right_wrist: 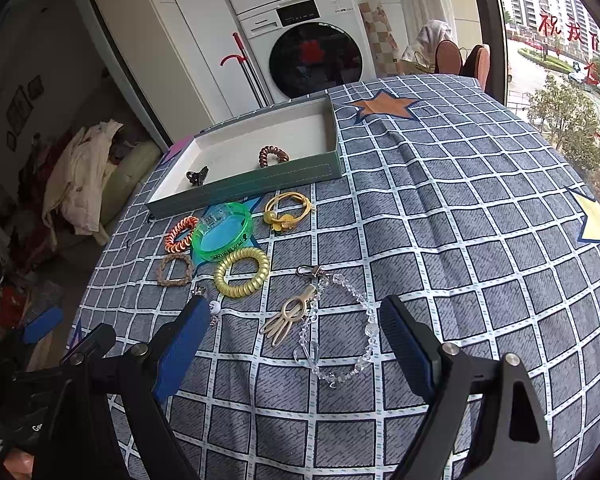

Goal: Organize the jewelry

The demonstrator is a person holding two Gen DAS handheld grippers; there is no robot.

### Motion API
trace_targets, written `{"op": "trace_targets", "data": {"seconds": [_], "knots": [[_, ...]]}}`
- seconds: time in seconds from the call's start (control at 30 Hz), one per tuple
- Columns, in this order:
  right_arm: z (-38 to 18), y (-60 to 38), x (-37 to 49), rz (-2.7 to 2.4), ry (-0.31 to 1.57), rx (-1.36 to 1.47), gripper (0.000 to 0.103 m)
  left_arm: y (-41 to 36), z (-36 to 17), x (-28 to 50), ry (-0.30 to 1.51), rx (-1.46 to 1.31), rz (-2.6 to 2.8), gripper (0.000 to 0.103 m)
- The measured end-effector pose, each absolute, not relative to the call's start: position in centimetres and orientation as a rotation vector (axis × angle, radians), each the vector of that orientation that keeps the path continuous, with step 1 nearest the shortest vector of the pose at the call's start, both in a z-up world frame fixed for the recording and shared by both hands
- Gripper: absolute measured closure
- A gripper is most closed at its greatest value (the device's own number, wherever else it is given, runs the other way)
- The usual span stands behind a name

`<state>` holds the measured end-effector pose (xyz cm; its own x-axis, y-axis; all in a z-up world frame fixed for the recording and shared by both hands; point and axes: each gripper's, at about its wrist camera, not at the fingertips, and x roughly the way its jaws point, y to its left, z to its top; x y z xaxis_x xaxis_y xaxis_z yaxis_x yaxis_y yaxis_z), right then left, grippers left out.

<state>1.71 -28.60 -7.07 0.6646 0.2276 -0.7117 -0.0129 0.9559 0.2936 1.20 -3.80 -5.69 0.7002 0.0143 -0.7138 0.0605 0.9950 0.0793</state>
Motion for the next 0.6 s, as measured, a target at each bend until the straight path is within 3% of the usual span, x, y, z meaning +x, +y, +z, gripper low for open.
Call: {"op": "trace_targets", "data": {"seconds": [0.6], "knots": [[-7.12,-28.44,1.81,0.140,0.836,0.274,0.014,-3.30,-5.79,1.18,0.795,0.080,-0.013,0.000]]}}
